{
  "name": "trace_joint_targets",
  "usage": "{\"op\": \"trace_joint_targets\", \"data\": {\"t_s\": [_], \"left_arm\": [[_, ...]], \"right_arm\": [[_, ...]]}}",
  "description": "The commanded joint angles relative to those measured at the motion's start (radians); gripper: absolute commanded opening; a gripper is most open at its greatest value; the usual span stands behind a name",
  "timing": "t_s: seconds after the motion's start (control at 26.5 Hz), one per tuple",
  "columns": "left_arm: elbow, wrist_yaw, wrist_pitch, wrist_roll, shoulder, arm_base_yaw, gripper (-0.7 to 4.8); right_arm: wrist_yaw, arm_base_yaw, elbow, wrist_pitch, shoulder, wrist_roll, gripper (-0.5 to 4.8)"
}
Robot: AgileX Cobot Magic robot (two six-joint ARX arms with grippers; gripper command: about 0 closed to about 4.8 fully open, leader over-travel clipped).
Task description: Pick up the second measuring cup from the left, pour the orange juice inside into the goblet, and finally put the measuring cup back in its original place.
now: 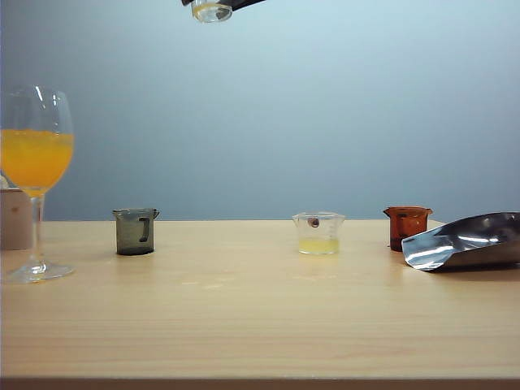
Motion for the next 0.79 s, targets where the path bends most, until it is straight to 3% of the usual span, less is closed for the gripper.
{"op": "trace_joint_targets", "data": {"t_s": [0.04, 0.38, 0.6, 0.79], "left_arm": [[-0.001, 0.004, 0.013, -0.003, 0.000, 0.000, -0.03], [-0.001, 0.004, 0.013, -0.003, 0.000, 0.000, -0.03], [-0.001, 0.004, 0.013, -0.003, 0.000, 0.000, -0.03], [-0.001, 0.004, 0.013, -0.003, 0.000, 0.000, -0.03]], "right_arm": [[0.002, 0.005, 0.006, 0.076, -0.010, 0.011, 1.48], [0.012, 0.003, -0.005, 0.026, -0.056, 0.069, 1.48], [0.031, 0.003, -0.171, 0.209, -0.216, 0.068, 1.48], [0.058, 0.003, -0.329, 0.233, -0.325, 0.090, 1.48]]}}
